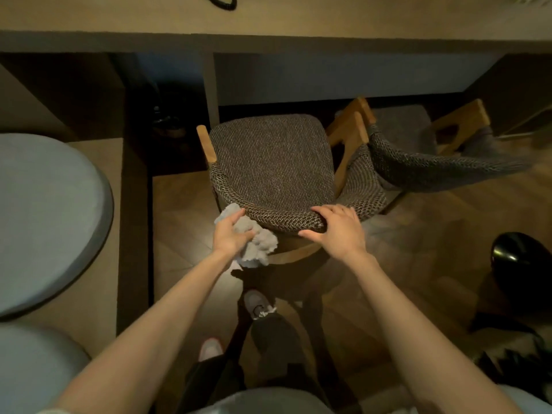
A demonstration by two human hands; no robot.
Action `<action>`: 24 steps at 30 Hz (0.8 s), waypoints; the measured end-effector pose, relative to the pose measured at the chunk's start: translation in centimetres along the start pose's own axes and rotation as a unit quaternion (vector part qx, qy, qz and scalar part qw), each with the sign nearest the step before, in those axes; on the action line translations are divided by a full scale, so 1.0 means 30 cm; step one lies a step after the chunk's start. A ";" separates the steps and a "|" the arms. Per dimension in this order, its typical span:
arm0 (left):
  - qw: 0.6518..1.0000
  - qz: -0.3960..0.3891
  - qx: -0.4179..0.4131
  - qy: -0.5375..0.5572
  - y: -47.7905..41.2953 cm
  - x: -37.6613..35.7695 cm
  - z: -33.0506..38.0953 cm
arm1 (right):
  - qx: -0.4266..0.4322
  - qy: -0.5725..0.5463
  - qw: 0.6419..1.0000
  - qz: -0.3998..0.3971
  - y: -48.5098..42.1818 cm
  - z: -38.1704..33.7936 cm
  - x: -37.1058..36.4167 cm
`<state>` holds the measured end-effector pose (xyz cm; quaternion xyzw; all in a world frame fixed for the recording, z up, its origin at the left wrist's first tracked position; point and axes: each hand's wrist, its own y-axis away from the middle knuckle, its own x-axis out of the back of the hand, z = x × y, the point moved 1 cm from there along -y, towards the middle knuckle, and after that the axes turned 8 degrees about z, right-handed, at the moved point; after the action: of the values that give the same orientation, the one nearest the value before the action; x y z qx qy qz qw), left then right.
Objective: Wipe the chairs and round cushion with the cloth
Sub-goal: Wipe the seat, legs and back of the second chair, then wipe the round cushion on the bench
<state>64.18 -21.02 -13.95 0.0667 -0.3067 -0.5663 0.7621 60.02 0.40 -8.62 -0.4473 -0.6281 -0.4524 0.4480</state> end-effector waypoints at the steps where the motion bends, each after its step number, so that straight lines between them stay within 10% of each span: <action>1: 1.000 0.009 -0.016 -0.005 0.031 0.036 -0.007 | -0.006 -0.055 0.998 0.006 0.022 -0.024 0.019; 9: 0.989 -0.063 -0.115 0.074 0.316 0.530 0.005 | 0.022 -0.339 0.941 0.002 0.240 -0.389 0.134; 19: 0.977 0.035 -0.103 0.182 0.452 1.024 -0.038 | -0.089 -0.550 0.763 -0.328 0.191 -1.010 0.116; 24: 0.970 0.085 -0.091 0.207 0.349 1.115 -0.041 | 0.020 -0.513 0.807 -0.293 0.025 -1.205 0.121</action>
<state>79.18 -47.90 2.87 0.0861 -0.0943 -0.4989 0.8572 65.74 -33.94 1.87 -0.4002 -0.8765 -0.2538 -0.0844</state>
